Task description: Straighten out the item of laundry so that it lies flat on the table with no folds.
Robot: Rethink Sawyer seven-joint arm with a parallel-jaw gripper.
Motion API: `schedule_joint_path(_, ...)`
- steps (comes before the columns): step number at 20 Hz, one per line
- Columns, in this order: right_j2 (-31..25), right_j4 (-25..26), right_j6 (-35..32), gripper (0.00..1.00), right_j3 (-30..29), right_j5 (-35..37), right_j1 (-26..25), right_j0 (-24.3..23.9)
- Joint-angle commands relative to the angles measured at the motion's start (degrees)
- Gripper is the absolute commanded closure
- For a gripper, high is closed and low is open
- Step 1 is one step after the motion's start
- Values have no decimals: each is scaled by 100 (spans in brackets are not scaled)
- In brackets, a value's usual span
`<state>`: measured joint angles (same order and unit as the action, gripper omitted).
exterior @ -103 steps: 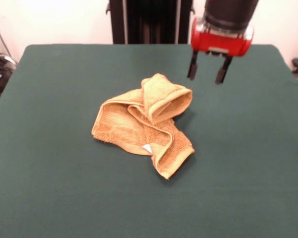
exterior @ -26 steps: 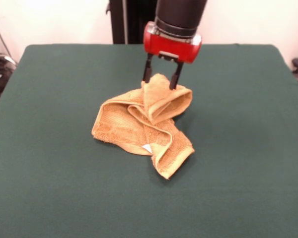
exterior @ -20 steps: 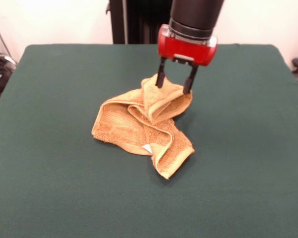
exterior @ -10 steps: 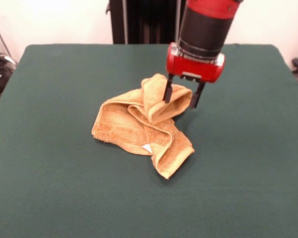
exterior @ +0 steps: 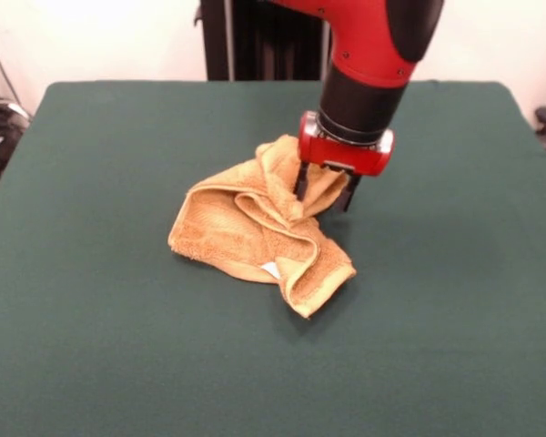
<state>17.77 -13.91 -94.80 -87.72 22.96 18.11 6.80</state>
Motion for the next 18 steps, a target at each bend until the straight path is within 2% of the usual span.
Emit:
schedule_joint_path(1, -363, -191, -1388, 0, -483, 1129, -641, 9)
schedule_joint_path(7, -343, -269, -1496, 0, -510, 1066, -659, 50)
schedule_joint_path(9, -365, -299, -1532, 0, -609, 744, -621, 62)
schedule_joint_path(10, -408, -359, -1582, 100, -717, 396, -579, 52)
schedule_joint_path(13, -326, -308, -1619, 100, -787, 218, -525, 167)
schedule_joint_path(18, -384, -378, -1608, 100, -888, 360, -451, 154)
